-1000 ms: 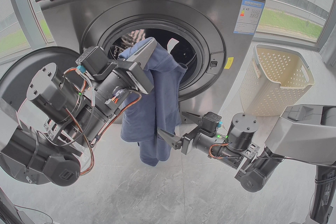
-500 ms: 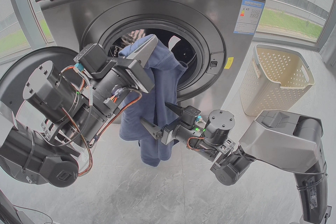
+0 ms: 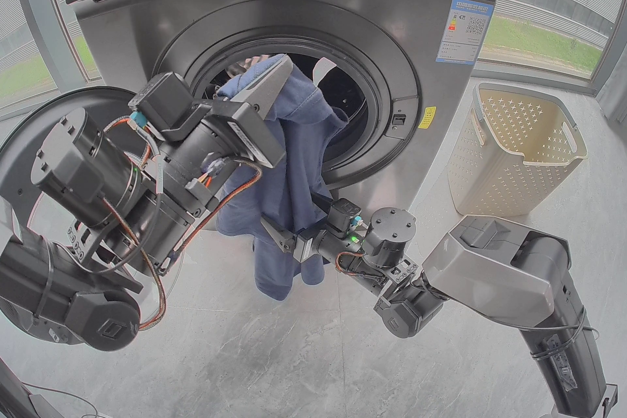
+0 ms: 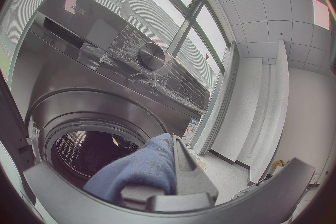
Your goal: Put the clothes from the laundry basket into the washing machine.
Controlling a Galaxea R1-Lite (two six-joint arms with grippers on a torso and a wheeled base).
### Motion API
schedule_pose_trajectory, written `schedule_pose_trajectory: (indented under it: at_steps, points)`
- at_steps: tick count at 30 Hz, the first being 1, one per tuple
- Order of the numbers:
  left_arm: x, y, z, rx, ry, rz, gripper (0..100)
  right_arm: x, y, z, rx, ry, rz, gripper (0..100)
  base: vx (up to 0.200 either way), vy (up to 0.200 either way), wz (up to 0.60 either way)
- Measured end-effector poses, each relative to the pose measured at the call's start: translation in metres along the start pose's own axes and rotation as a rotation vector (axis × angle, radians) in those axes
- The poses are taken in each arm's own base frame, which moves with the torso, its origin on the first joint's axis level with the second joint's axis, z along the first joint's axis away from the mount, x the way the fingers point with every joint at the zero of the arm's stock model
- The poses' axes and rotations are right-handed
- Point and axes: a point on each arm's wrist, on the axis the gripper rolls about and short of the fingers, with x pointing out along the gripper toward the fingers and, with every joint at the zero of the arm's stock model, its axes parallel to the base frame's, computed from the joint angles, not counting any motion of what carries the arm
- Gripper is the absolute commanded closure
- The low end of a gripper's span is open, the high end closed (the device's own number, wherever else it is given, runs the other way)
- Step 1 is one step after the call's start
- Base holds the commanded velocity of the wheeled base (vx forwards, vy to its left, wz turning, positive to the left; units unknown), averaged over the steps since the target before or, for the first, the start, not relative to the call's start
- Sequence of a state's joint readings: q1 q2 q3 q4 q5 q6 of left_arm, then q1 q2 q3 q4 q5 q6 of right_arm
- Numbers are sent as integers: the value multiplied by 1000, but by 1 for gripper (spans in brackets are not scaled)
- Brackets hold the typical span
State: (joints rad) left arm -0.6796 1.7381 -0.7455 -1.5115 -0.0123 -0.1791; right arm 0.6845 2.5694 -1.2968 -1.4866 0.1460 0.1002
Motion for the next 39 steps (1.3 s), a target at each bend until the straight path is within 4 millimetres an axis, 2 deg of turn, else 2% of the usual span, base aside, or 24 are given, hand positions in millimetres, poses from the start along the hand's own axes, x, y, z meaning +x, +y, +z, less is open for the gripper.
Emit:
schedule_pose_trajectory:
  at_steps: [9,10,22,30,33,39]
  points:
    - [-1,-4,0,-7,-2,-11,100,10,1,-8,0,-19,6,0,0,0,0]
    - [-1,-4,0,-7,-2,-11,100,11,1,-9,0,-22,5,100,0,0,0]
    - [0,-2,1,-3,-4,-3,100,12,-4,-11,-5,-41,-22,100,0,0,0]
    - [-3,18,3,28,-2,65,100,-10,-16,-12,3,17,-62,100,0,0,0]
    - [-10,28,-1,44,21,103,100,-23,-23,-2,8,39,-86,100,0,0,0]
    - [-34,40,-20,53,133,158,100,-37,-27,34,3,12,-106,100,0,0,0]
